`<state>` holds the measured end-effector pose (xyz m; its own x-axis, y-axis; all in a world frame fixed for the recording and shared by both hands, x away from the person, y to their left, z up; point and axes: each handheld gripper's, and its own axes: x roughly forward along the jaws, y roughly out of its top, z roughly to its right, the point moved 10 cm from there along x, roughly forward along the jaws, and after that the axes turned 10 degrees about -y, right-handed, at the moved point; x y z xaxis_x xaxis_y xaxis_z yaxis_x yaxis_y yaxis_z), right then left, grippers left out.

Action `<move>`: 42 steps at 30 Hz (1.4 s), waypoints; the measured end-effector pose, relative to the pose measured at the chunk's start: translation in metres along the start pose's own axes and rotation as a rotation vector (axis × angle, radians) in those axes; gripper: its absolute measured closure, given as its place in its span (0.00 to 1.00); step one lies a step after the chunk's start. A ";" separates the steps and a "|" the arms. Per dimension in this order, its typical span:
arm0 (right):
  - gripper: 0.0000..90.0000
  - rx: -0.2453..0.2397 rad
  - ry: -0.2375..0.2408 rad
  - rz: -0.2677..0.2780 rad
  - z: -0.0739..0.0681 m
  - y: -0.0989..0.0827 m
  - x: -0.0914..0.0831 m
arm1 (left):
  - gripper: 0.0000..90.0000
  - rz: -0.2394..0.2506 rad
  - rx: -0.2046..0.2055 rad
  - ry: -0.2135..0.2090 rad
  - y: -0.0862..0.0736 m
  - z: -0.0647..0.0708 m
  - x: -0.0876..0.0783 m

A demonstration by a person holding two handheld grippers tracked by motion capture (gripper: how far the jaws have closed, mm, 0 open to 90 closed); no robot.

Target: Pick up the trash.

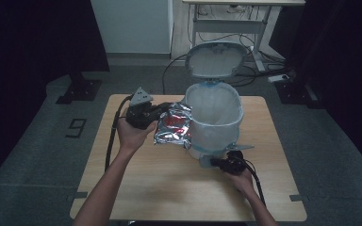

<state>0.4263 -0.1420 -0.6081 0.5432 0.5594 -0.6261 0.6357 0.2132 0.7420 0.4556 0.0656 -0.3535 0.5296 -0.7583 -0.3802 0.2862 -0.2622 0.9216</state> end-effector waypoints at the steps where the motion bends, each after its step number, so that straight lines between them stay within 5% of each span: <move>1: 1.00 0.000 0.000 0.000 0.000 0.000 0.000 | 1.00 0.001 0.000 0.000 0.001 0.000 0.001; 25: 1.00 0.003 0.001 -0.001 0.000 0.000 0.000 | 1.00 -0.008 0.004 -0.008 0.010 -0.004 0.014; 42: 1.00 0.003 0.000 -0.001 0.000 0.000 0.000 | 1.00 -0.001 0.014 -0.024 0.032 -0.004 0.031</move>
<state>0.4266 -0.1424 -0.6084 0.5422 0.5595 -0.6269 0.6381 0.2112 0.7404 0.4842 0.0364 -0.3360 0.5100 -0.7722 -0.3788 0.2753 -0.2708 0.9225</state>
